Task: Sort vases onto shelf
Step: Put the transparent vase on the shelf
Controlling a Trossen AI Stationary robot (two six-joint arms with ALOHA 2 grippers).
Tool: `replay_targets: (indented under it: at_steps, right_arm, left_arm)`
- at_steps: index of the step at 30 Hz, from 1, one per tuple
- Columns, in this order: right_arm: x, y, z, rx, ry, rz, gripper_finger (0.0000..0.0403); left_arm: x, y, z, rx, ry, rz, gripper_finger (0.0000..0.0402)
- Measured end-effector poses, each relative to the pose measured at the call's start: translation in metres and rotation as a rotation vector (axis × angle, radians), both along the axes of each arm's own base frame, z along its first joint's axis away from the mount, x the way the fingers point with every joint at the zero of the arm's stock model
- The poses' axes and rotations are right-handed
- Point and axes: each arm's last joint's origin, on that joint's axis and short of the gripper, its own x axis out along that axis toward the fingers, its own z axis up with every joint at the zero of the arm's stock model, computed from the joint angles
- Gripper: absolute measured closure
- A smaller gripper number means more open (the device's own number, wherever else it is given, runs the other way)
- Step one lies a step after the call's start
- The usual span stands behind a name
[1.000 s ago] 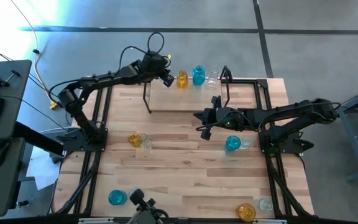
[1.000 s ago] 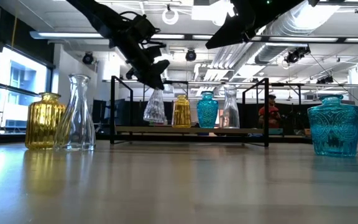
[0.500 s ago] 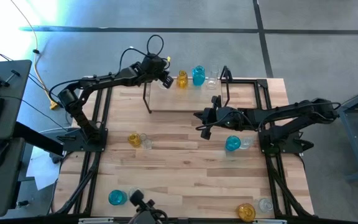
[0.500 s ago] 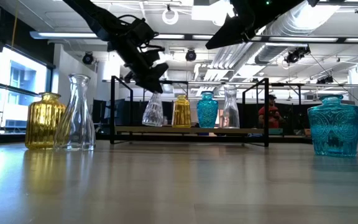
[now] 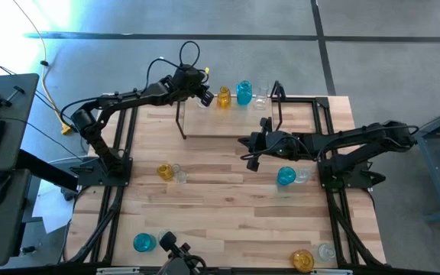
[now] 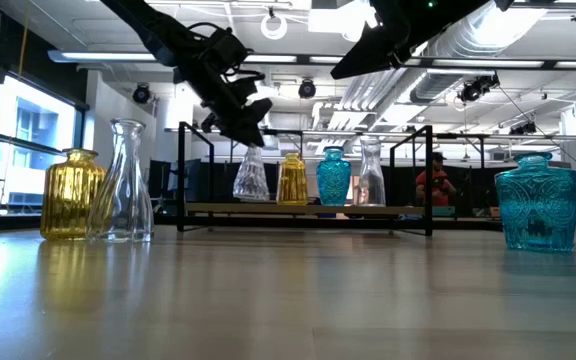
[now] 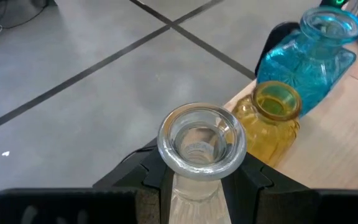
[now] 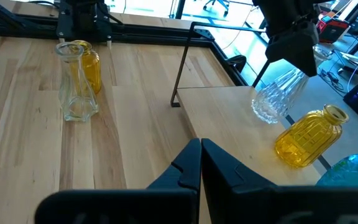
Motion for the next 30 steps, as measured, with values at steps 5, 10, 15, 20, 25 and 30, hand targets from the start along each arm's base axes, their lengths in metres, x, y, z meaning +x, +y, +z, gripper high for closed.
replay_targets:
  at_steps: [5, 10, 15, 20, 25, 30]
  right_arm:
    - [0.000, 0.000, 0.000, 0.000, 0.000, 0.000, 0.0403]
    - [0.000, 0.000, 0.000, 0.000, 0.000, 0.000, 0.0403]
    - [0.000, 0.000, 0.000, 0.000, 0.000, 0.000, 0.0403]
    - [0.000, 0.000, 0.000, 0.000, 0.000, 0.000, 0.0403]
    - [0.000, 0.000, 0.000, -0.001, 0.000, 0.000, 0.0403]
    - [0.000, 0.000, 0.000, -0.002, 0.001, 0.001, 0.0403]
  left_arm:
    - [0.000, 0.000, -0.001, 0.008, 0.013, -0.009, 0.0314]
    - [0.004, 0.003, -0.010, -0.003, 0.024, -0.013, 0.0314]
    - [0.005, 0.004, -0.011, 0.002, 0.019, -0.014, 0.0314]
    - [0.004, 0.006, -0.011, 0.004, 0.022, -0.006, 0.0314]
    - [0.003, 0.006, -0.011, 0.001, 0.025, -0.001, 0.0281]
    - [0.003, 0.006, -0.011, 0.016, 0.042, -0.015, 0.0246]
